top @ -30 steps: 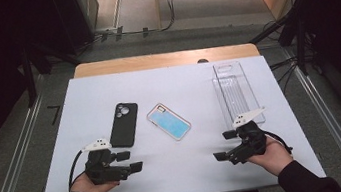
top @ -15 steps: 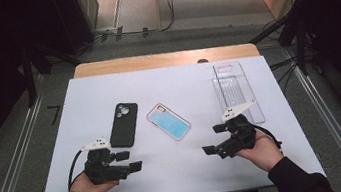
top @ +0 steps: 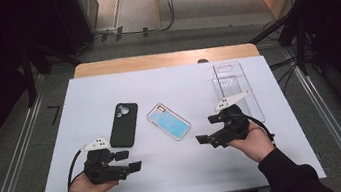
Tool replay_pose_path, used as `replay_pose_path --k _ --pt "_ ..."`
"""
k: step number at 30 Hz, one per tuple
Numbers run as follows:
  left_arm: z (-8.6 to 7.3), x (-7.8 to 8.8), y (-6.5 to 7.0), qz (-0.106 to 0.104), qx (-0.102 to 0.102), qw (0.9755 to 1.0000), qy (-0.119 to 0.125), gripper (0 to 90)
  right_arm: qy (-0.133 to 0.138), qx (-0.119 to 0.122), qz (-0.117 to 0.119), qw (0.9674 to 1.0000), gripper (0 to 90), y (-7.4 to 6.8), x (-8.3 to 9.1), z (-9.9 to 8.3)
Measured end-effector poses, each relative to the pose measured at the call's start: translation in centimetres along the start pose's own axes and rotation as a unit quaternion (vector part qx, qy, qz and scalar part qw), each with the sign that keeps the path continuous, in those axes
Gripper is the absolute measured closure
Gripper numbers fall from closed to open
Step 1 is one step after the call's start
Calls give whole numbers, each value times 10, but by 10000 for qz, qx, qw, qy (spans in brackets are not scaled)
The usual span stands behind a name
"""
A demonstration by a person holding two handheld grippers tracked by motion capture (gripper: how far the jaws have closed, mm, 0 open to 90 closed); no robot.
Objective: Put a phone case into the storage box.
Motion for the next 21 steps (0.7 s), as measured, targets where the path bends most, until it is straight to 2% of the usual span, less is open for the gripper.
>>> replay_pose_path --k 5,21 --pt "0 0 -1 75 -8 10000 -14 248 10 -18 -20 10000 75 5 -2 7" --pt "0 0 -2 23 -74 10000 -21 247 50 53 -40 10000 75 17 -19 36"
Point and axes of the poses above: each handheld gripper's, and its own axes: x roughly backward along the jaws, z roughly out of its top, y roughly to its right, the point moved 4 cm from there along -x, roughly forward along the jaws, and after that the axes turned 5 degrees about x, right-handed, at the moved point
